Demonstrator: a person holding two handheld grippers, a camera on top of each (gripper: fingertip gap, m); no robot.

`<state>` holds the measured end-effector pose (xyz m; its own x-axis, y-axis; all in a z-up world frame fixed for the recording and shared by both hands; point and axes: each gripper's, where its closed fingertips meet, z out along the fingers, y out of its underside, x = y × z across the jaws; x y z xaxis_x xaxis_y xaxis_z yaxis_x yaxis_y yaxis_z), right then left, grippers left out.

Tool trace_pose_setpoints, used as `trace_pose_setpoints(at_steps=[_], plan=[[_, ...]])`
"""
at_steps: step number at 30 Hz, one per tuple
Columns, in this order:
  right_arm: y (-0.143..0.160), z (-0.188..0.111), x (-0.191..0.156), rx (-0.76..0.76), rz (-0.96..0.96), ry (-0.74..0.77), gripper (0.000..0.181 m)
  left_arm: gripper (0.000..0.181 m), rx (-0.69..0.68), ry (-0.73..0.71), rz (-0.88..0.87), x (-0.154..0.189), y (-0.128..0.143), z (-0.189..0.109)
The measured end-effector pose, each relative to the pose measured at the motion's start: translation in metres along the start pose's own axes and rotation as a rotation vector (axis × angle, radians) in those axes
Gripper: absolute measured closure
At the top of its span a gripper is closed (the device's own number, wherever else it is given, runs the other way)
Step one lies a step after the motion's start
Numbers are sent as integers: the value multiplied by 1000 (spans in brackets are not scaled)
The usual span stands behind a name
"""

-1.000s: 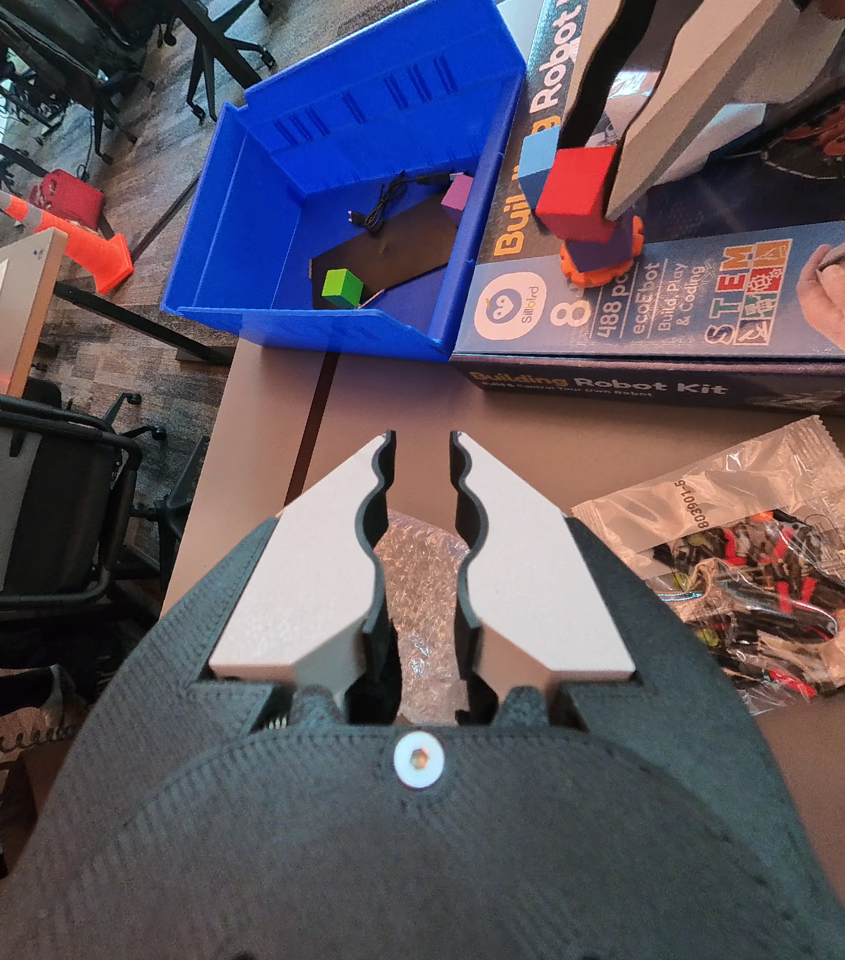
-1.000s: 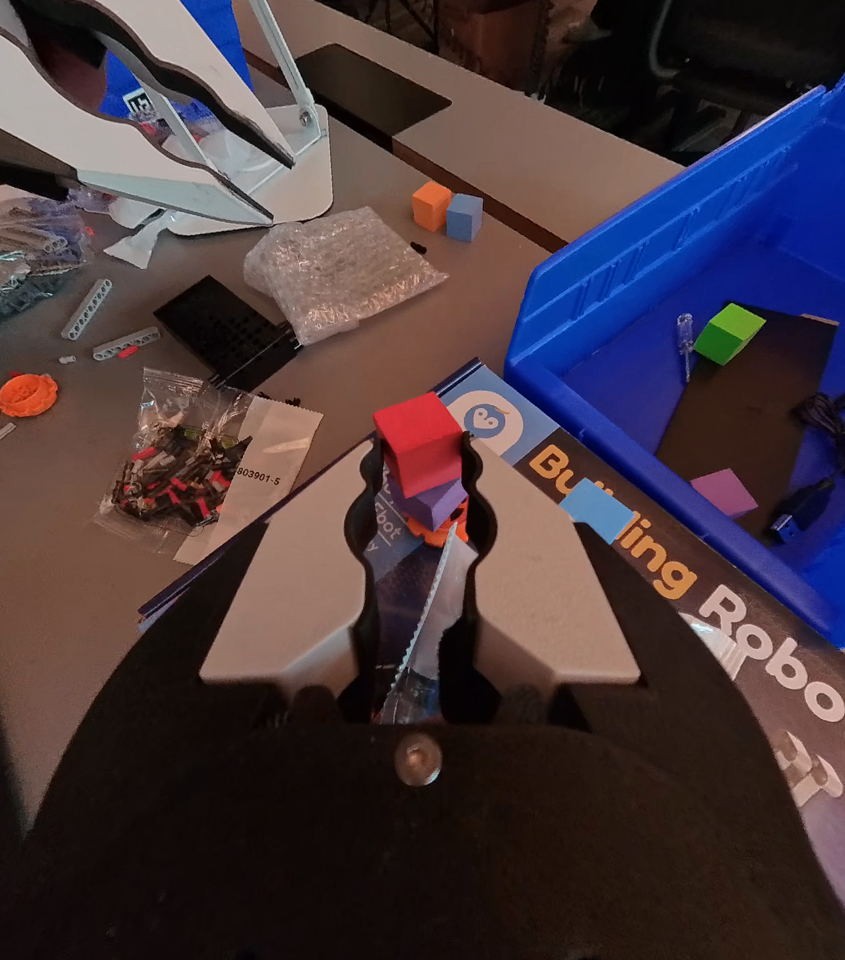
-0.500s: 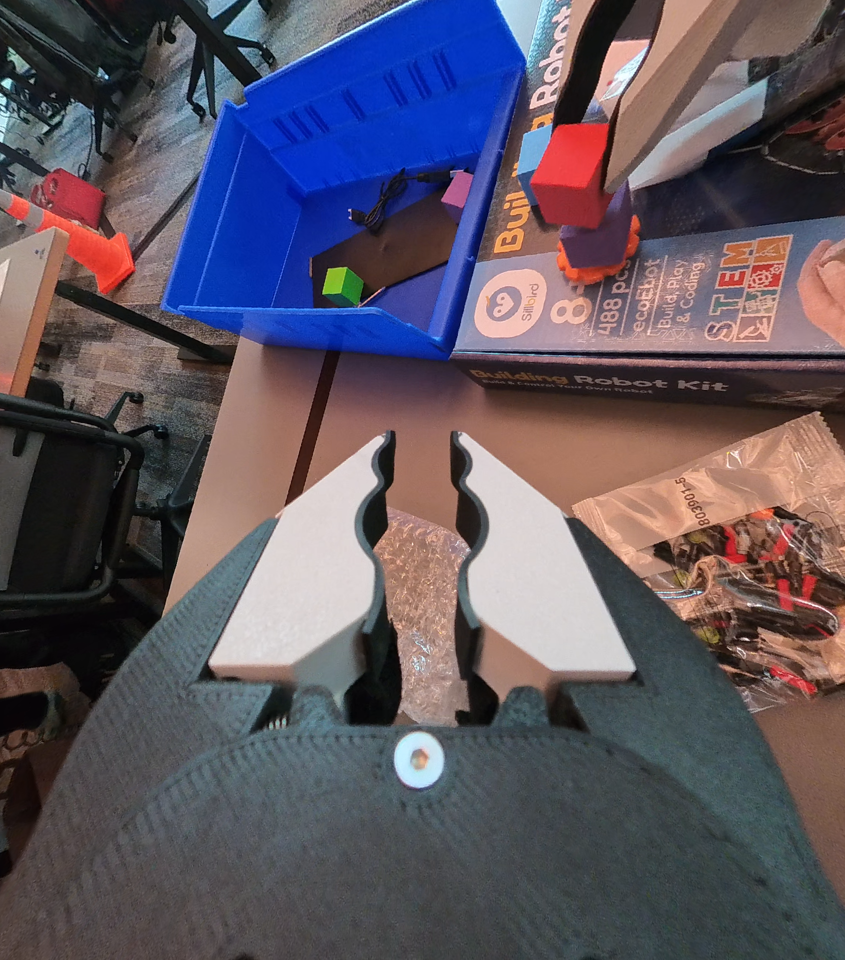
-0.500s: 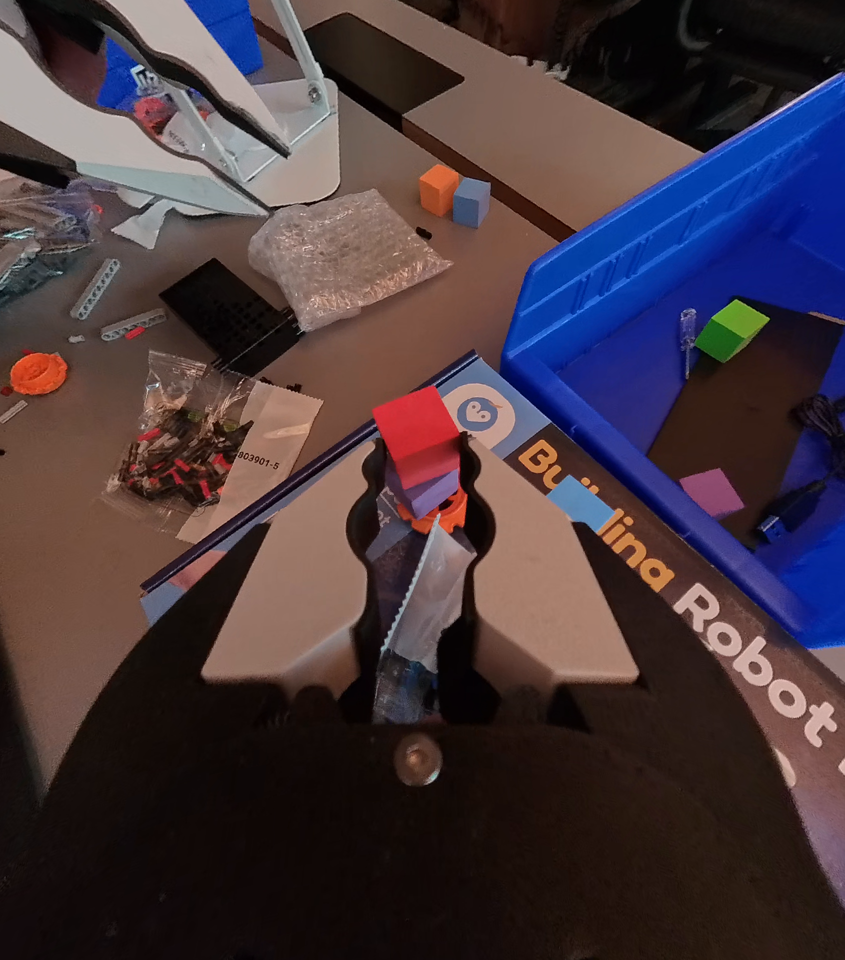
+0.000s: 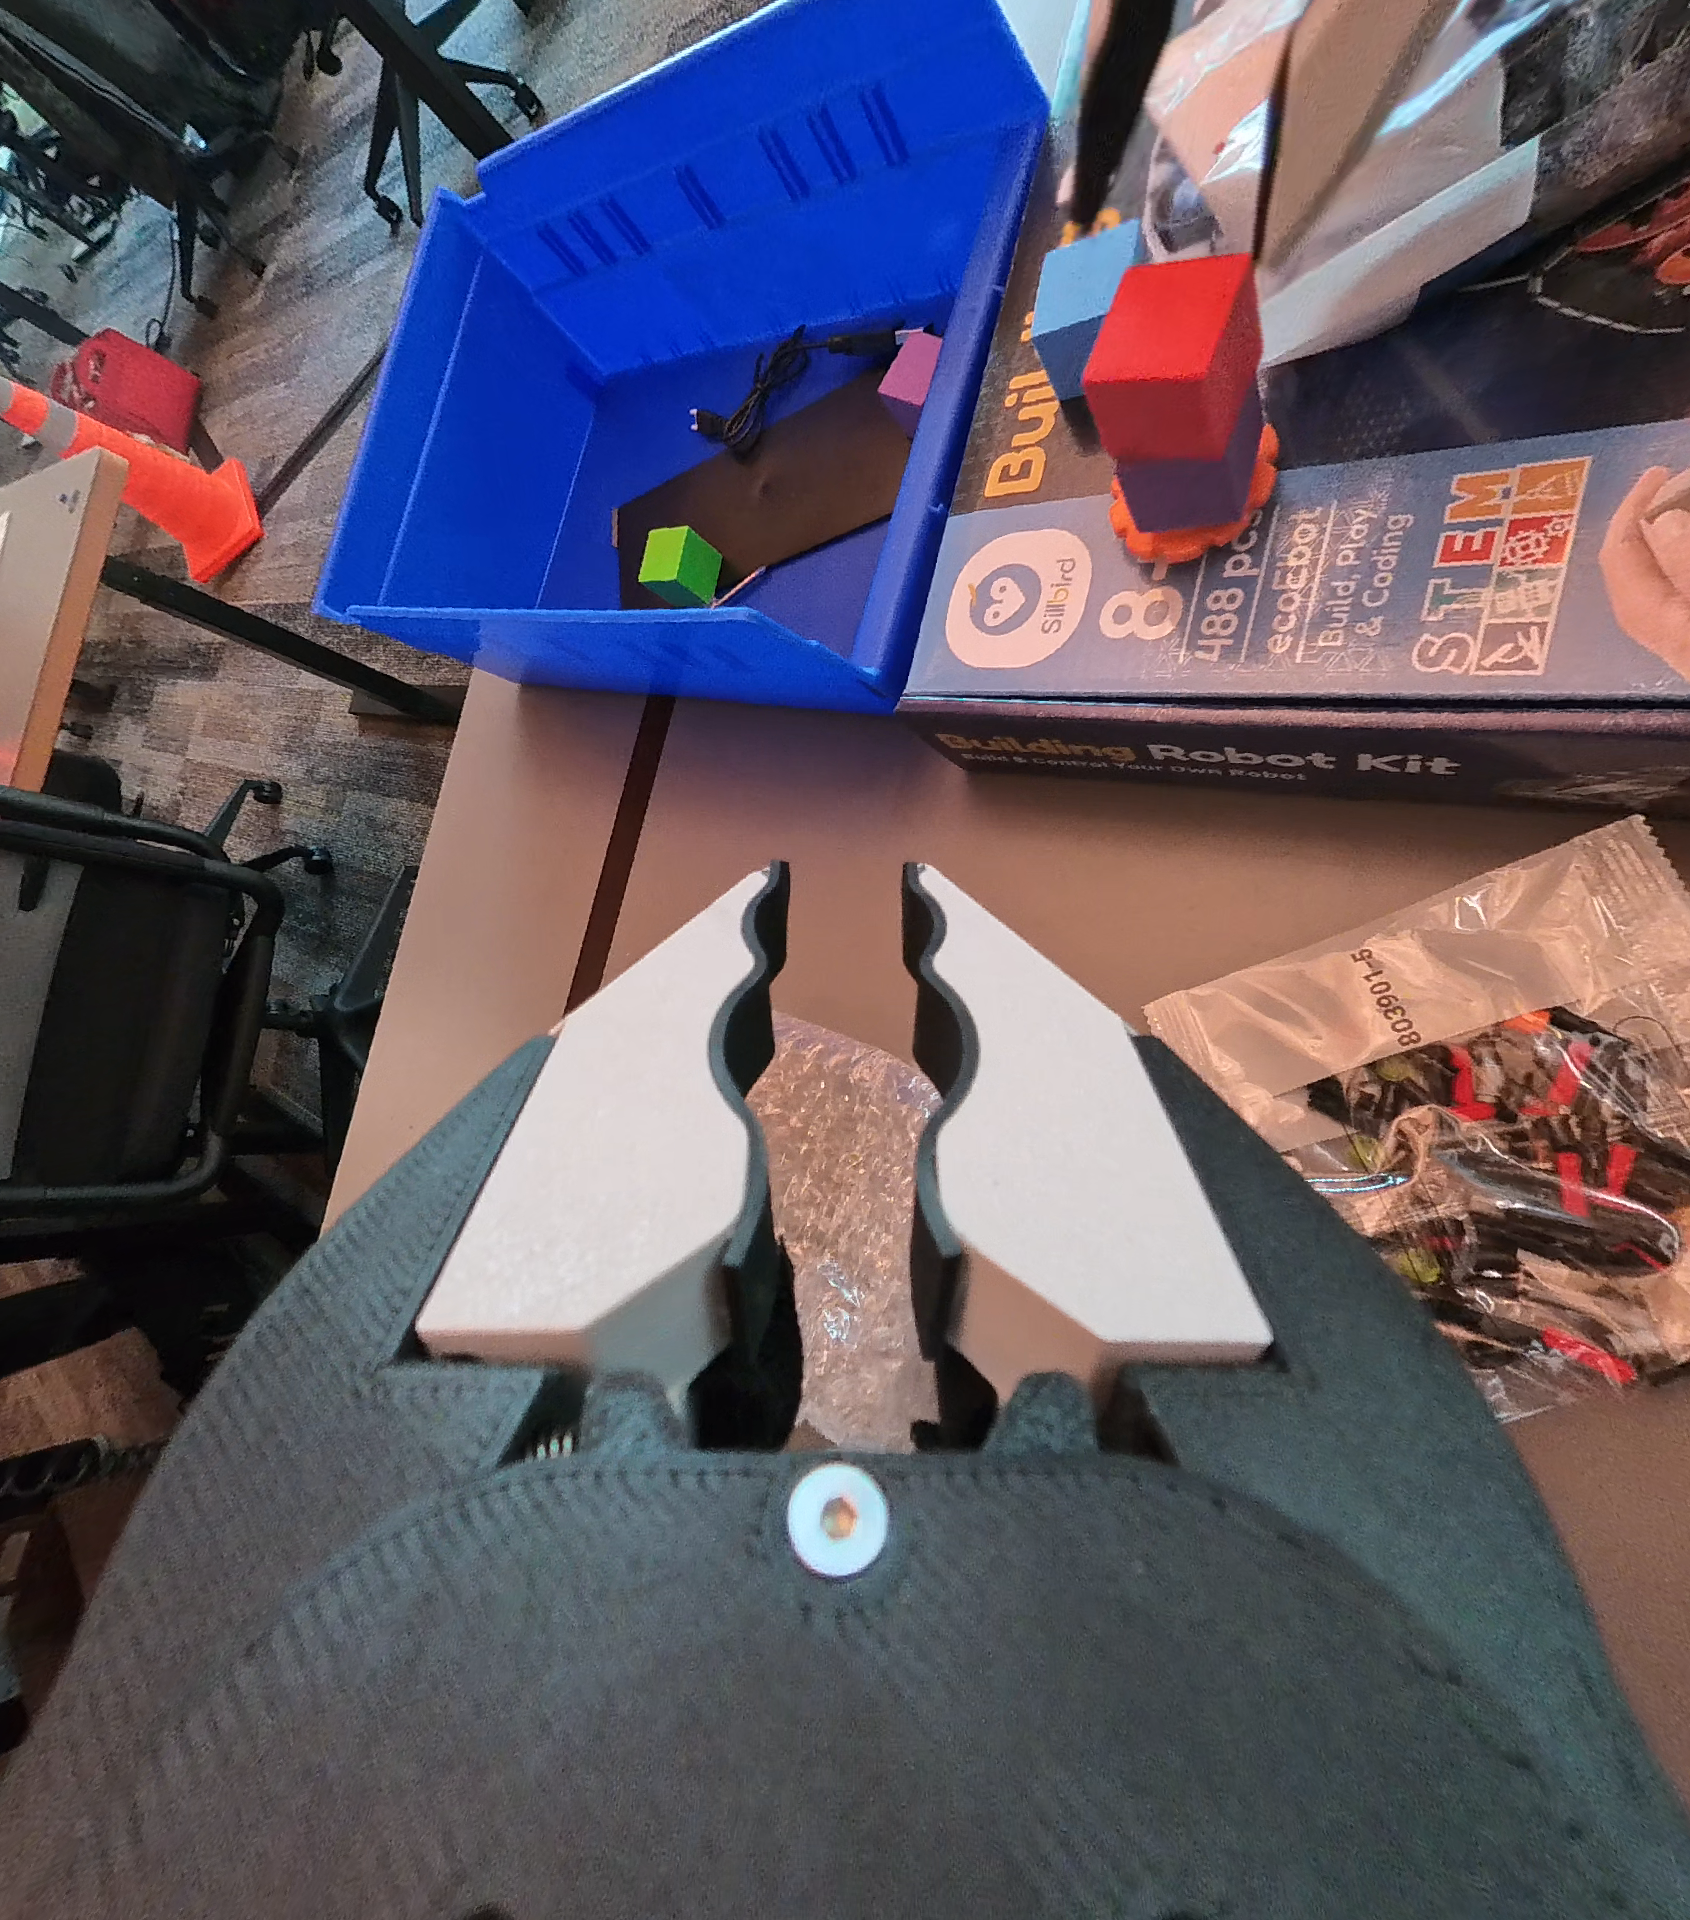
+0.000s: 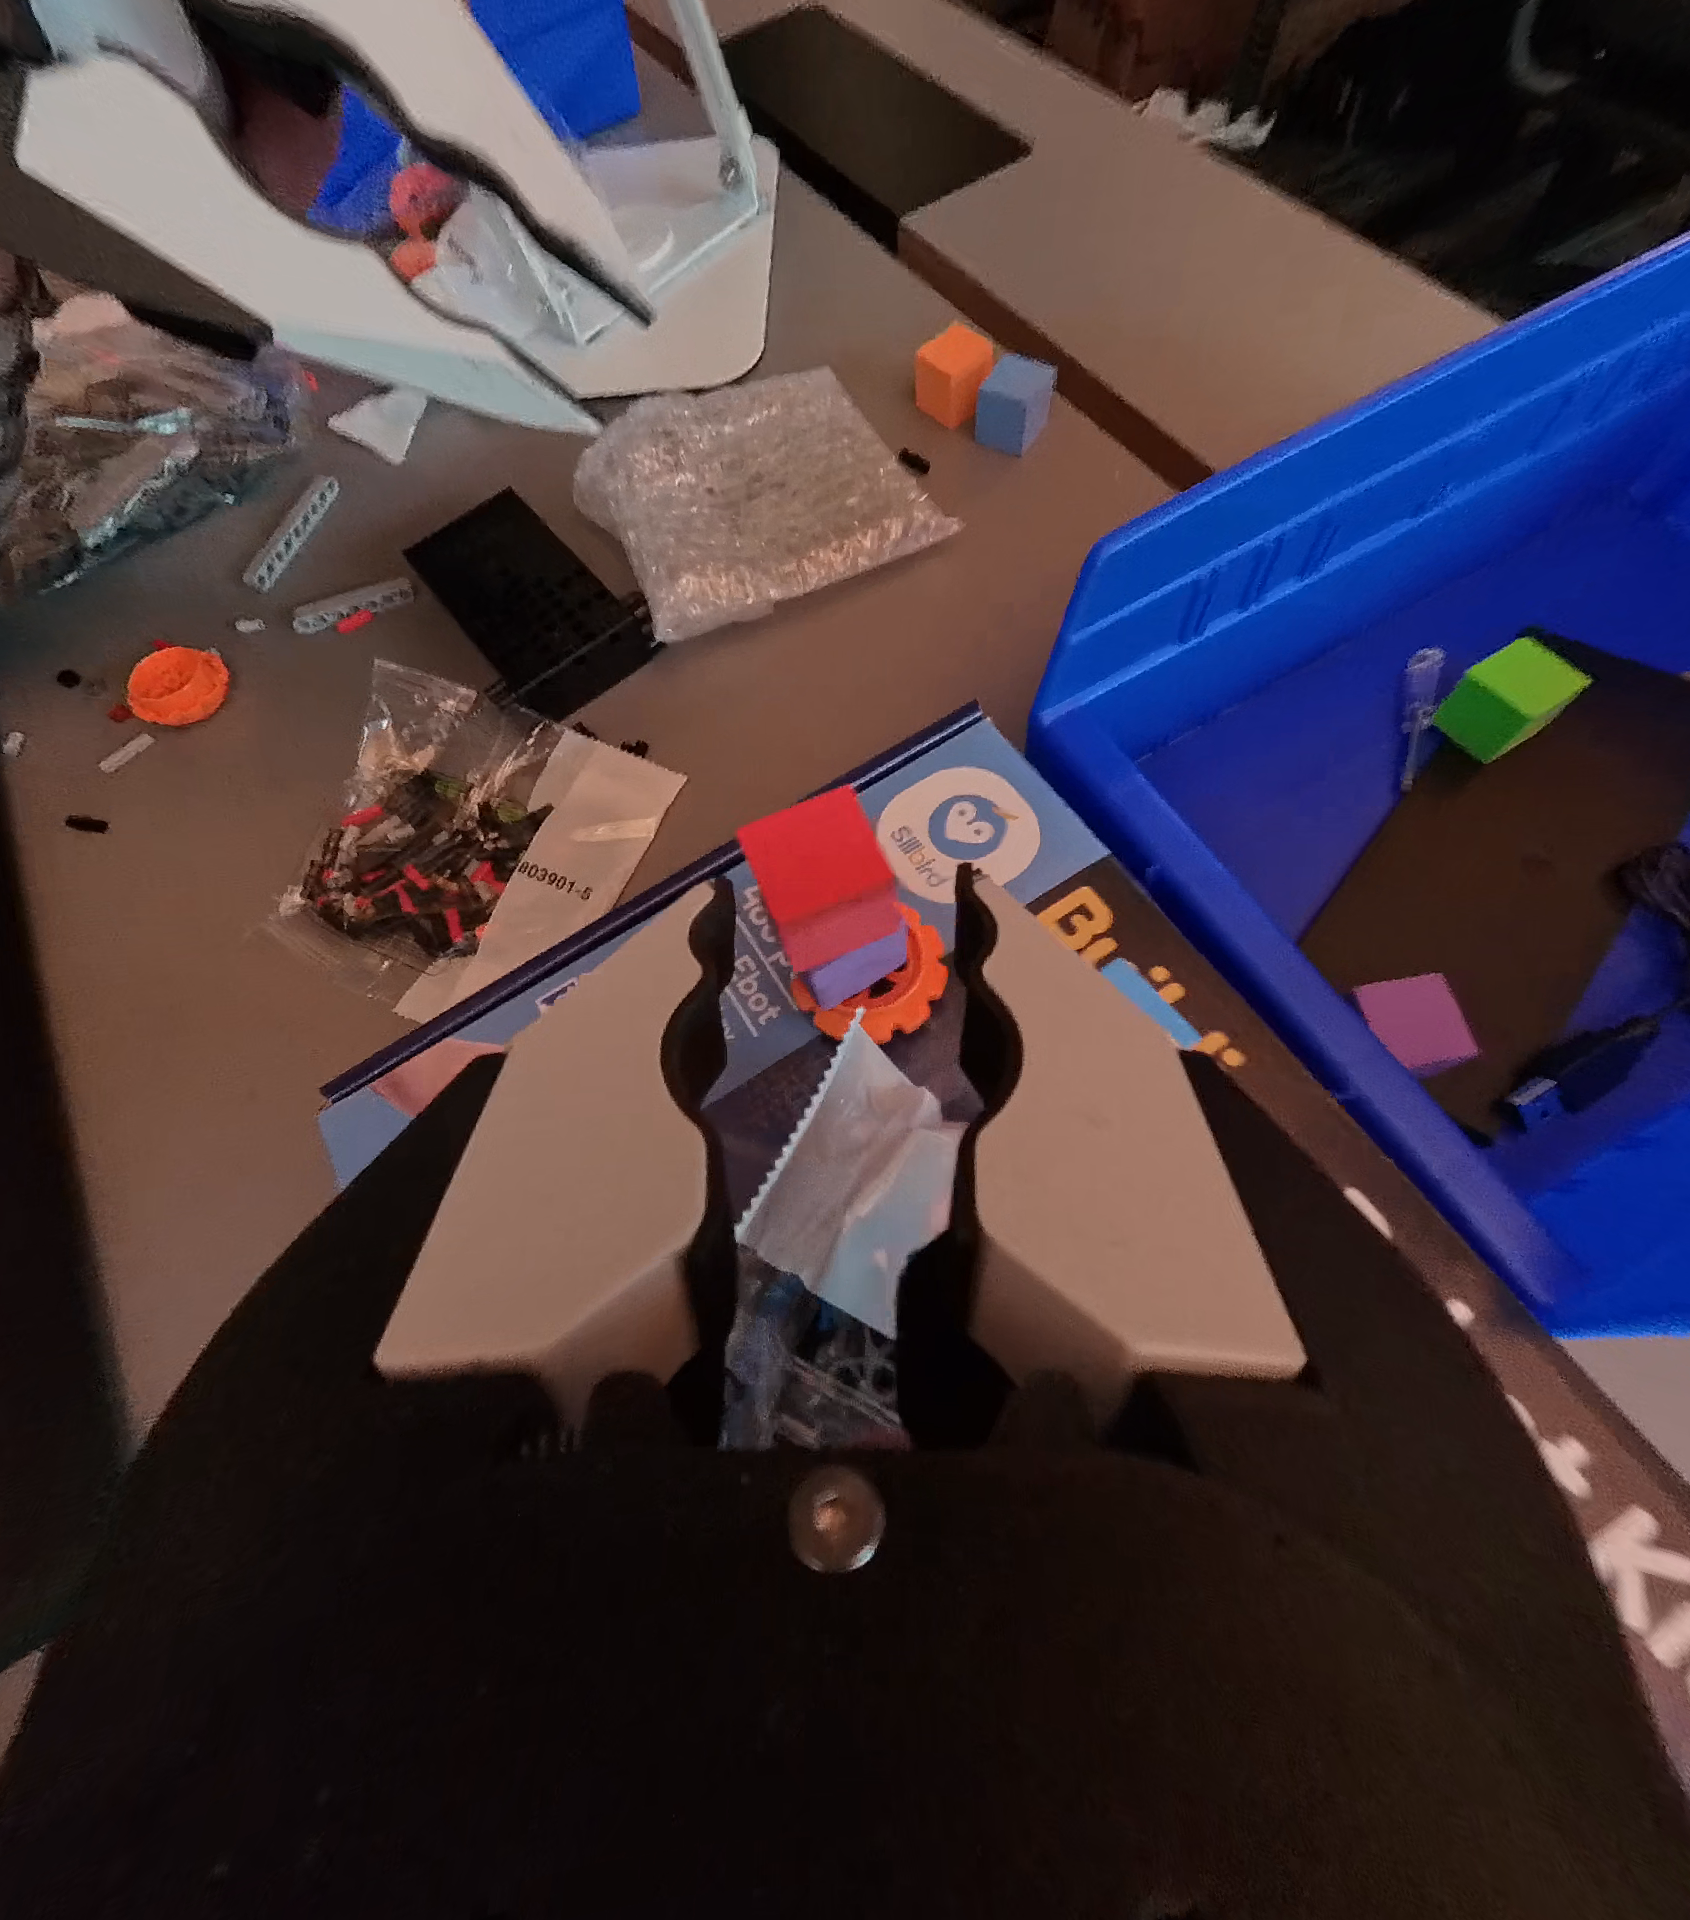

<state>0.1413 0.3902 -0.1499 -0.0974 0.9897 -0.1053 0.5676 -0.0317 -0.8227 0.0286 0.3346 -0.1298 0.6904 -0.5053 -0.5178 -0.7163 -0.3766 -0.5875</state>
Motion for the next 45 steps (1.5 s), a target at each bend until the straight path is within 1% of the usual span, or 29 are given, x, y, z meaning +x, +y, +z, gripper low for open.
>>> trace_pose_setpoints(at_steps=[1,3,5,8,10,14,15,16,20,22,26,30,33,34,36,37,41,44,45], plan=[[-4,-7,4,16,7,17,138,161,1,-2,-1,-1,0,0],[-9,-20,18,28,19,69,143,161,2,-2,-2,-1,0,-1],[-2,-24,36,-37,8,140,144,161,1,1,0,0,0,0],[19,-15,54,-195,-27,186,143,161,-3,7,9,3,-1,2],[32,-6,61,-285,-53,177,140,161,-2,8,11,4,-1,2],[44,6,70,-383,-124,140,141,161,-1,5,8,2,-1,1],[46,8,70,-400,-132,121,145,161,-1,5,7,2,0,1],[47,10,70,-408,-136,97,151,161,-3,4,6,1,0,1],[42,9,69,-392,-120,65,152,161,-4,5,4,0,2,2],[30,2,64,-355,-97,76,152,161,-6,5,3,0,2,2],[-8,-11,27,-277,-137,43,152,161,-14,10,5,2,4,5],[-21,-12,4,-315,-174,39,152,161,-16,12,13,5,3,5],[-22,-10,2,-347,-180,71,152,161,-6,15,12,5,0,4],[-23,-11,2,-344,-174,77,152,160,9,44,5,11,-2,5],[-22,-15,5,-348,-158,115,152,157,61,166,-12,35,-12,8],[-21,-17,7,-350,-154,138,152,155,70,205,-5,46,-15,11],[-20,-23,-6,-323,-144,140,152,145,44,320,87,87,-12,26],[-11,-15,-13,-340,-133,111,152,142,93,395,70,108,-23,32],[-5,-11,-12,-359,-133,109,151,141,95,395,68,112,-24,35]])
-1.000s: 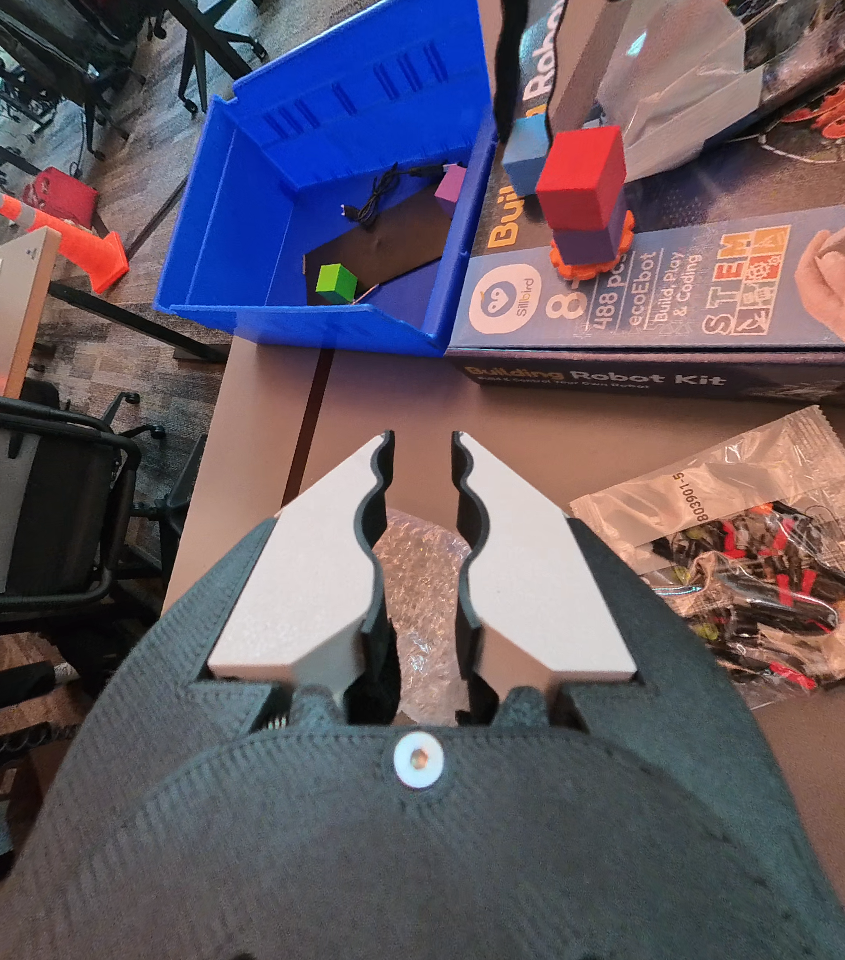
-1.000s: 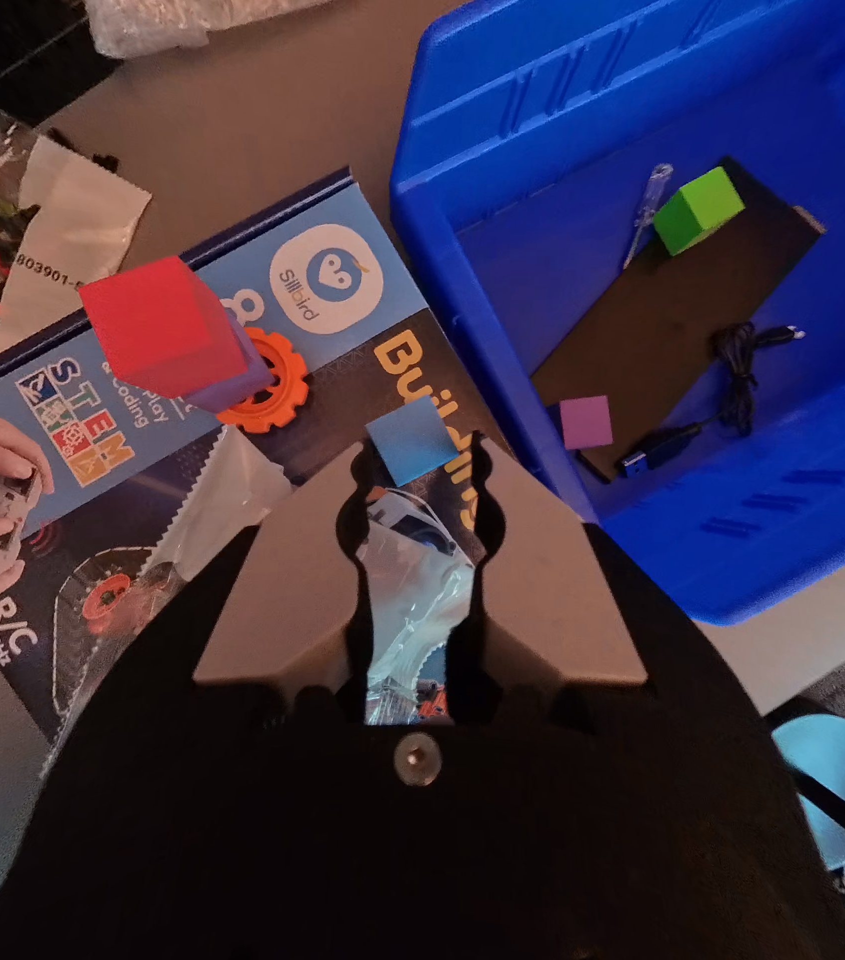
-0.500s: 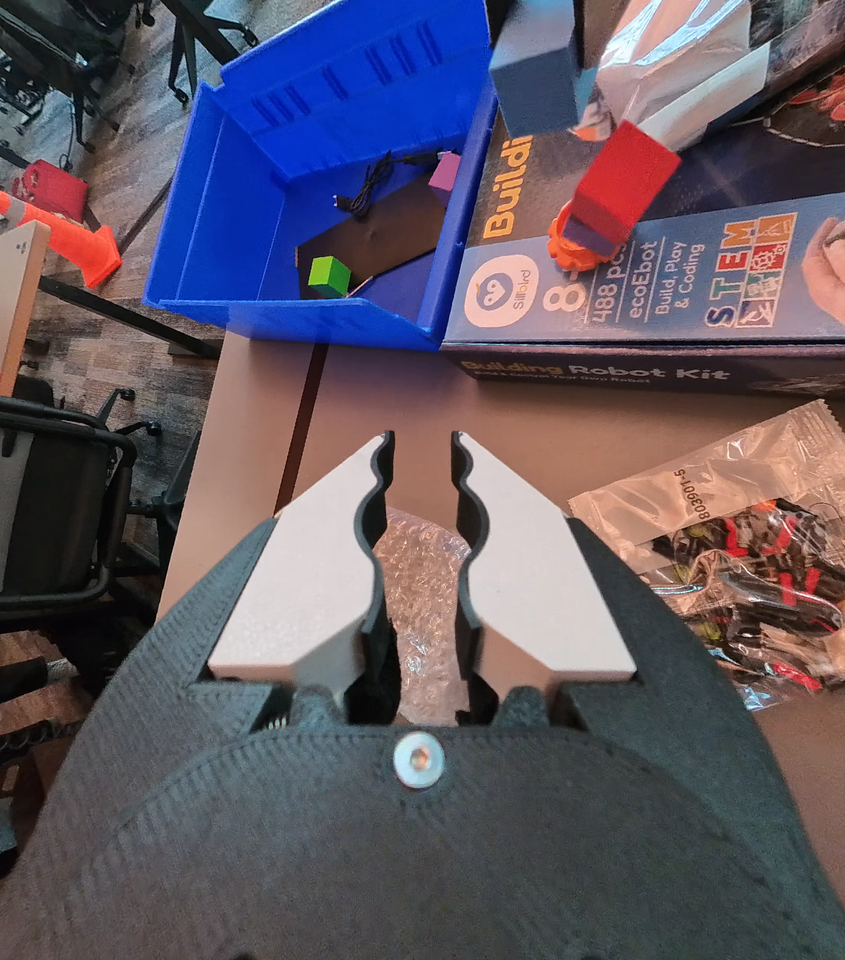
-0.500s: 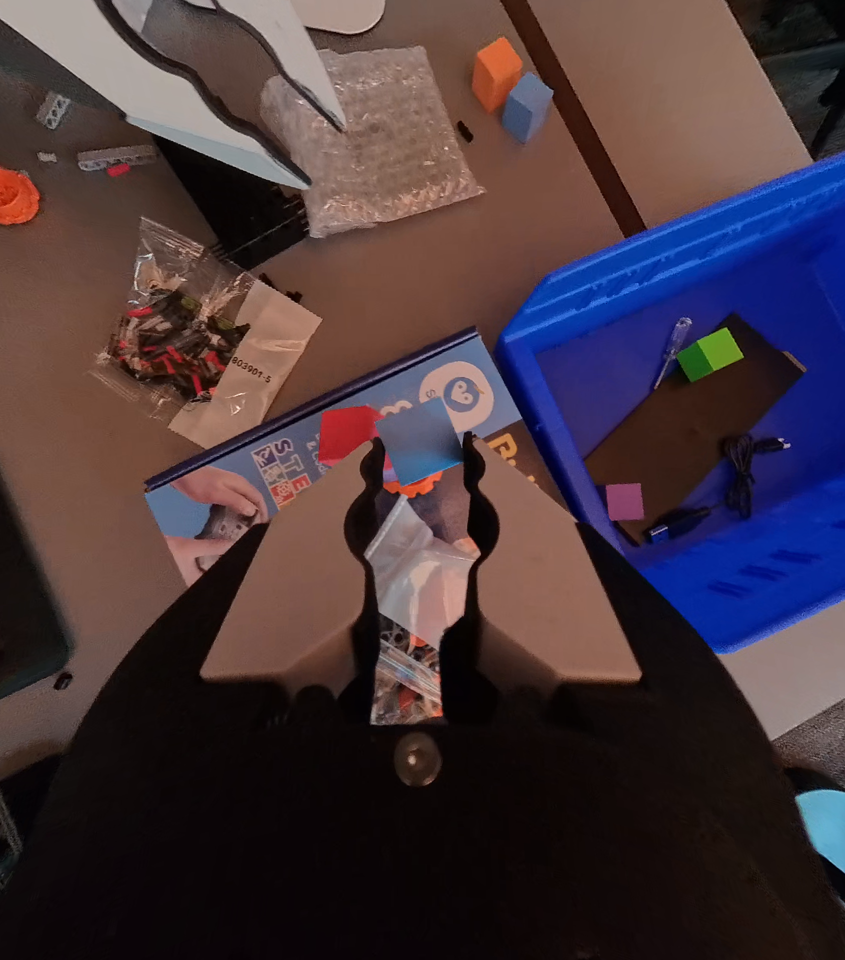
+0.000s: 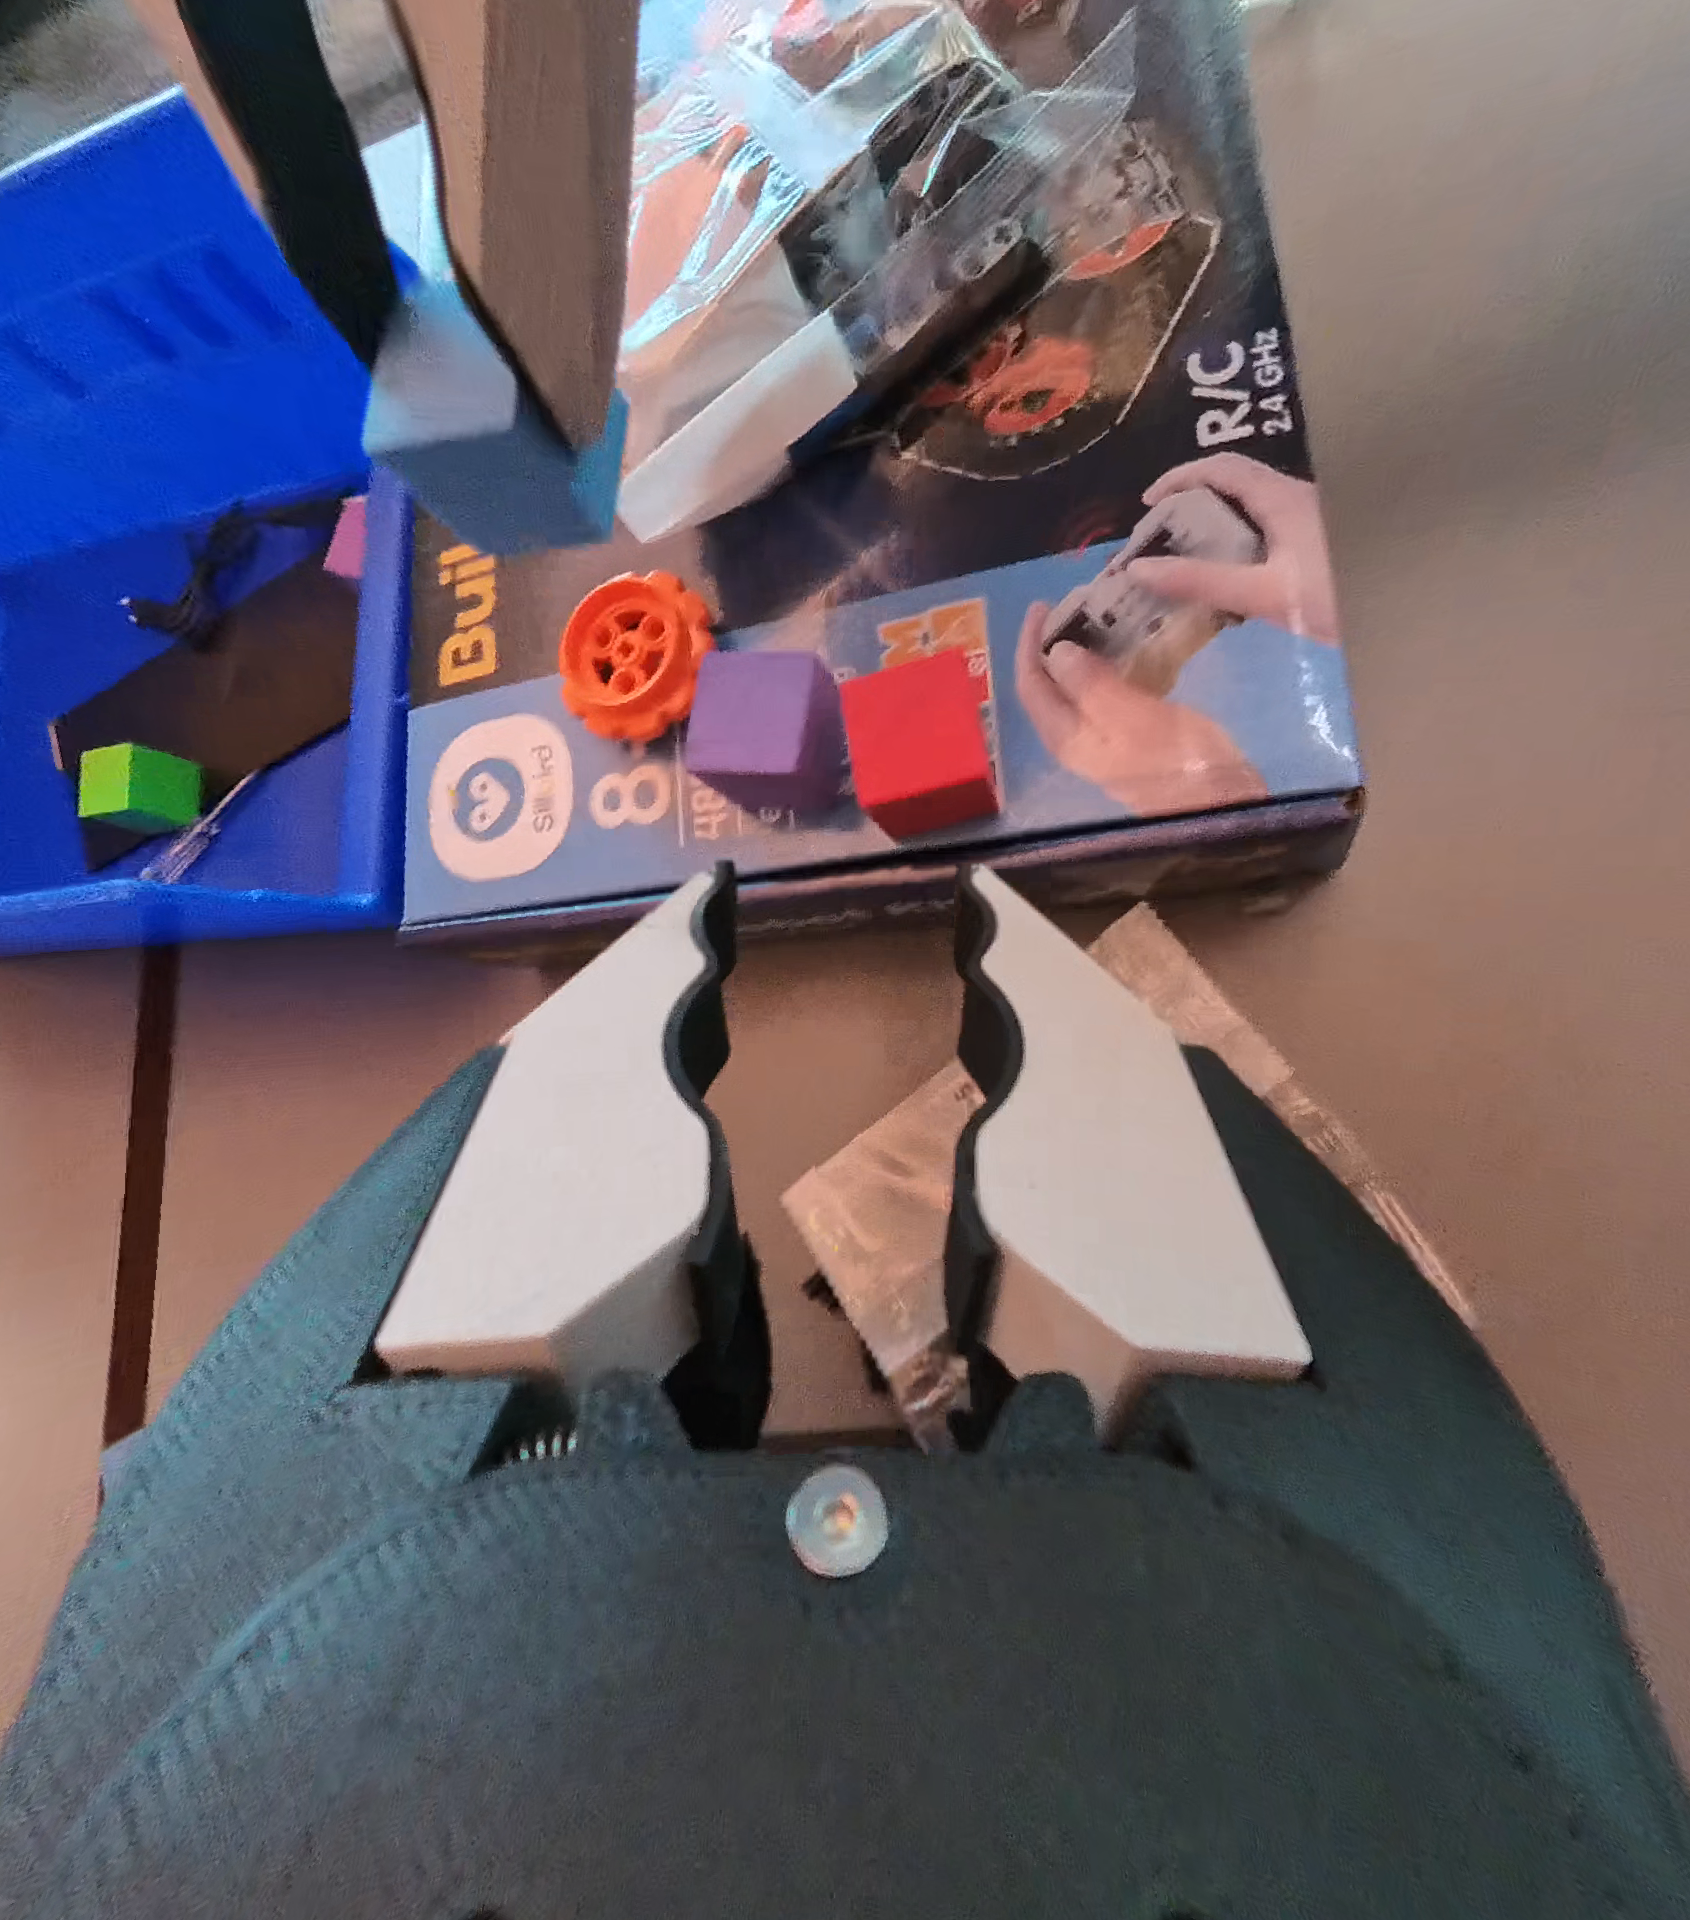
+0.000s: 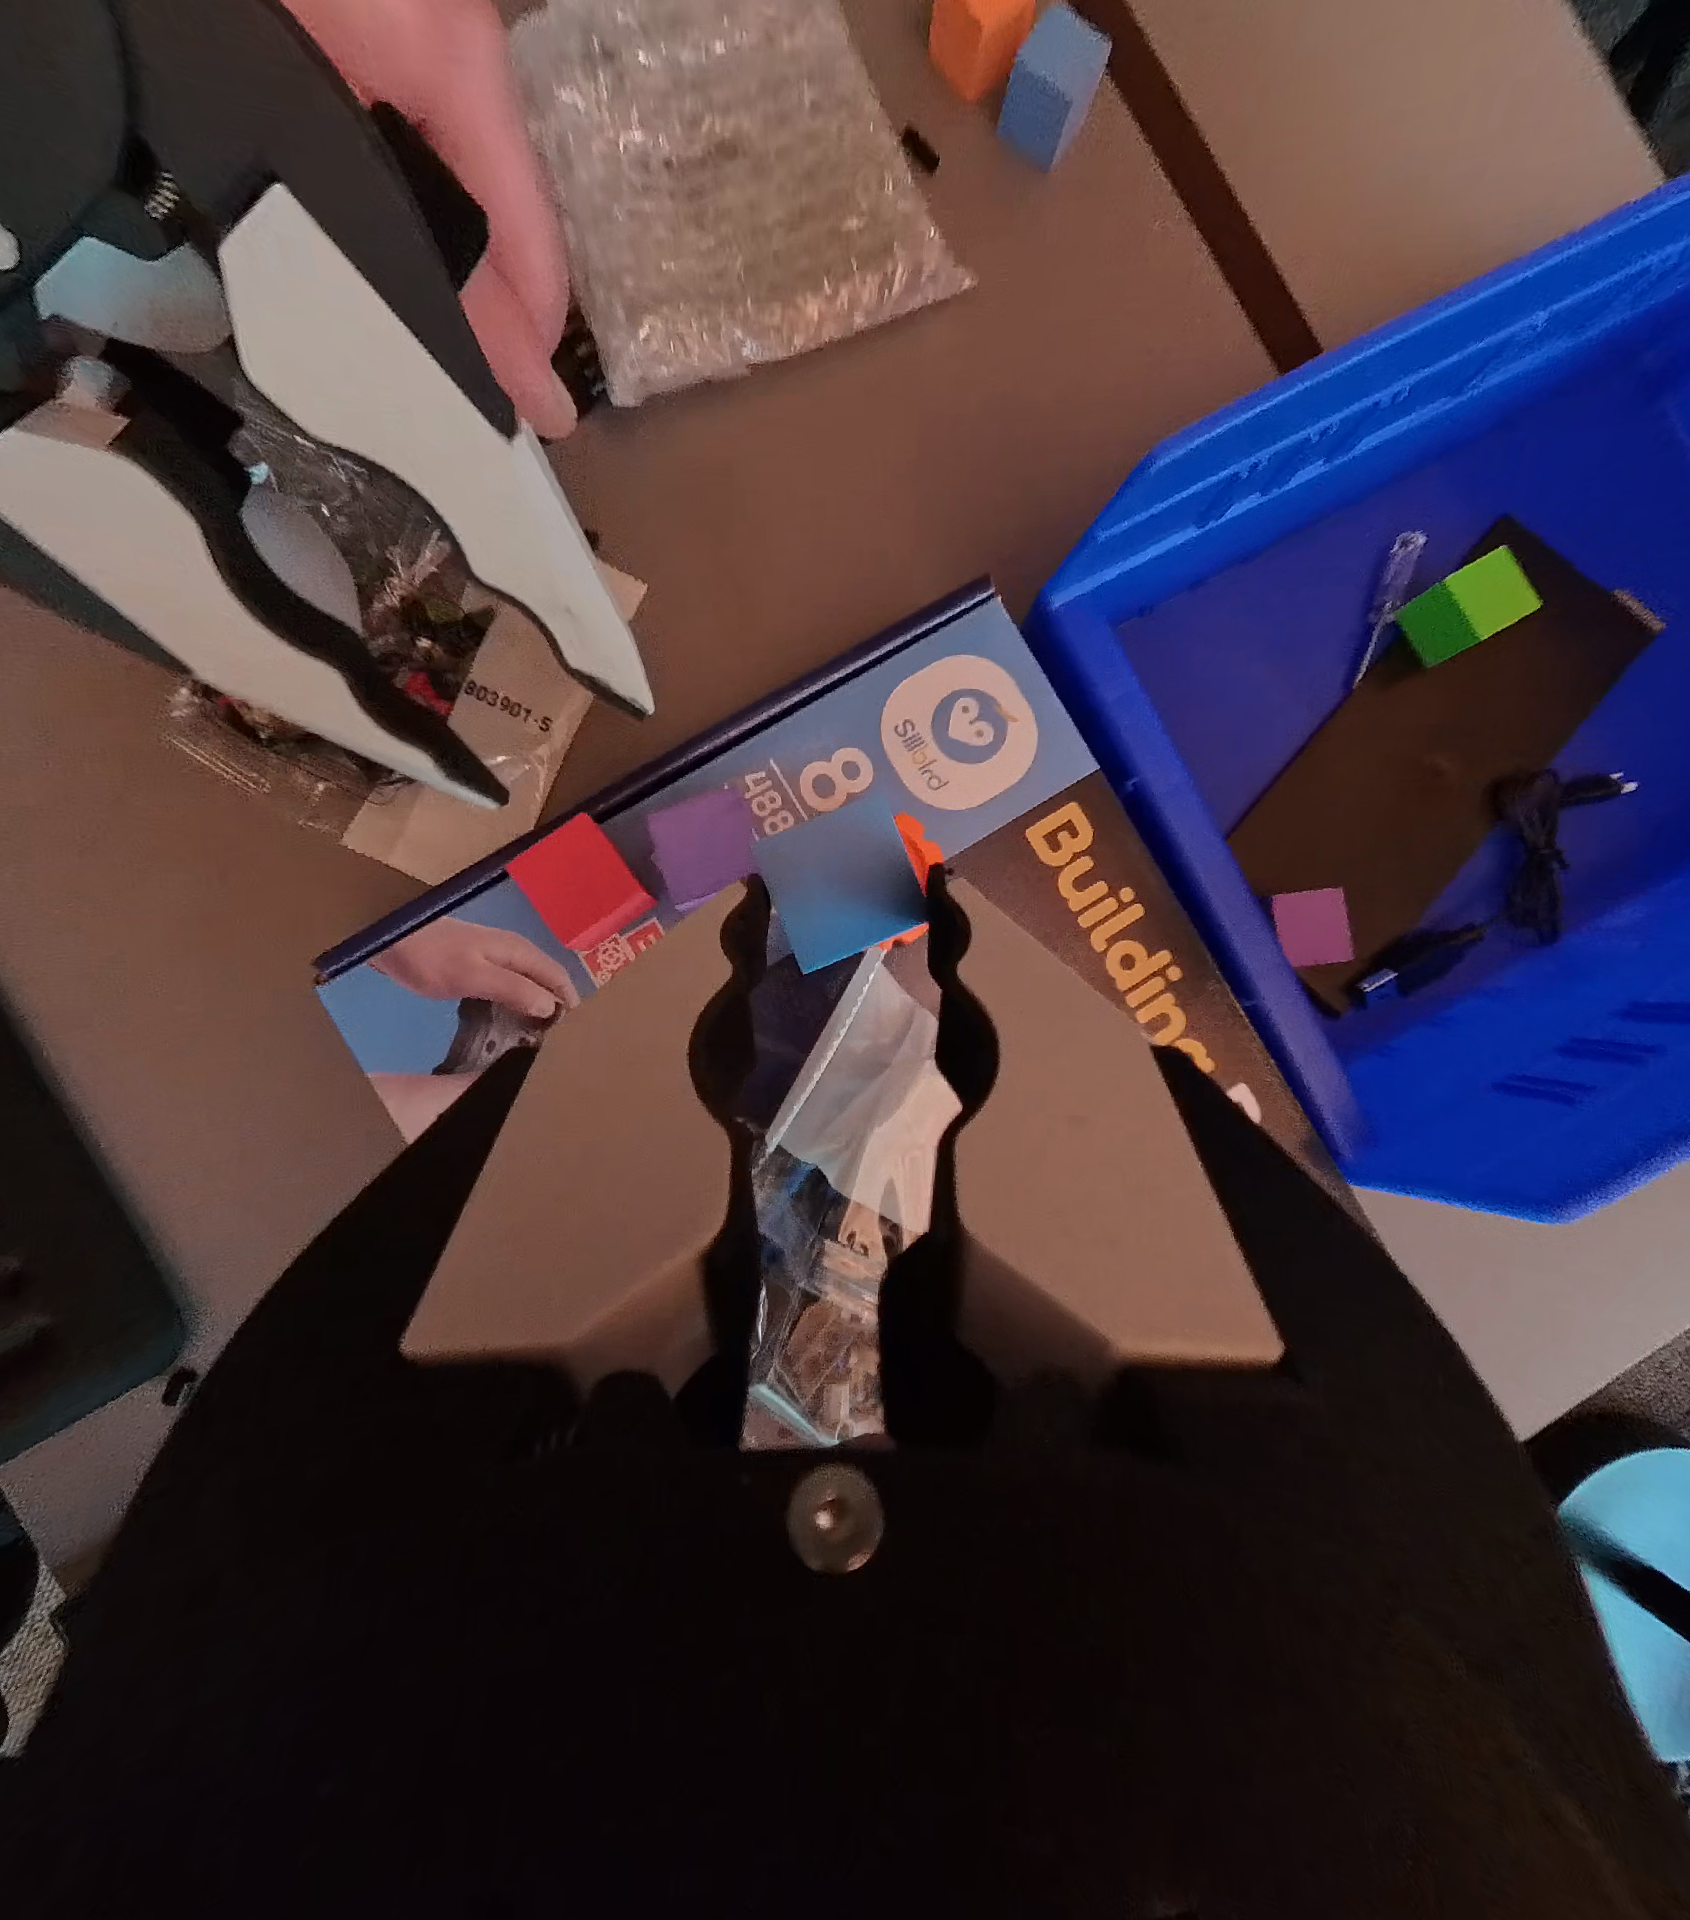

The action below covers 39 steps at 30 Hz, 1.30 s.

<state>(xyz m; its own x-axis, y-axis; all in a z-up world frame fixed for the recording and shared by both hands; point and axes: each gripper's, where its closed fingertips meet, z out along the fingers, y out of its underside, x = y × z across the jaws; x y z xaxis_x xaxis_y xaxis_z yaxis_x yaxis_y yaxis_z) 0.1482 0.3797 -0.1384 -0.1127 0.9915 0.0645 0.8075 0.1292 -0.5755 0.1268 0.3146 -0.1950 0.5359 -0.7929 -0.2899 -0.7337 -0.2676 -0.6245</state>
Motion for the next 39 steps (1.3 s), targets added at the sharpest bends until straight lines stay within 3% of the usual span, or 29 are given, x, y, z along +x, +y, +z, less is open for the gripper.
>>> trace_pose_setpoints(at_steps=[9,21,27,33,36,39], plan=[[18,40,9,-109,16,22,152,139,-8,-25,-16,-1,1,17],[18,36,15,-96,43,43,144,140,-14,-25,-18,-3,3,14],[1,27,-33,-30,-156,-68,144,140,-9,-1,-18,1,1,13],[14,49,-37,-137,-162,-113,148,140,-24,25,-2,8,2,11],[14,52,-39,-149,-150,-142,165,141,-24,37,2,10,2,10],[14,51,-39,-155,-149,-151,168,140,-23,40,2,11,2,11]])
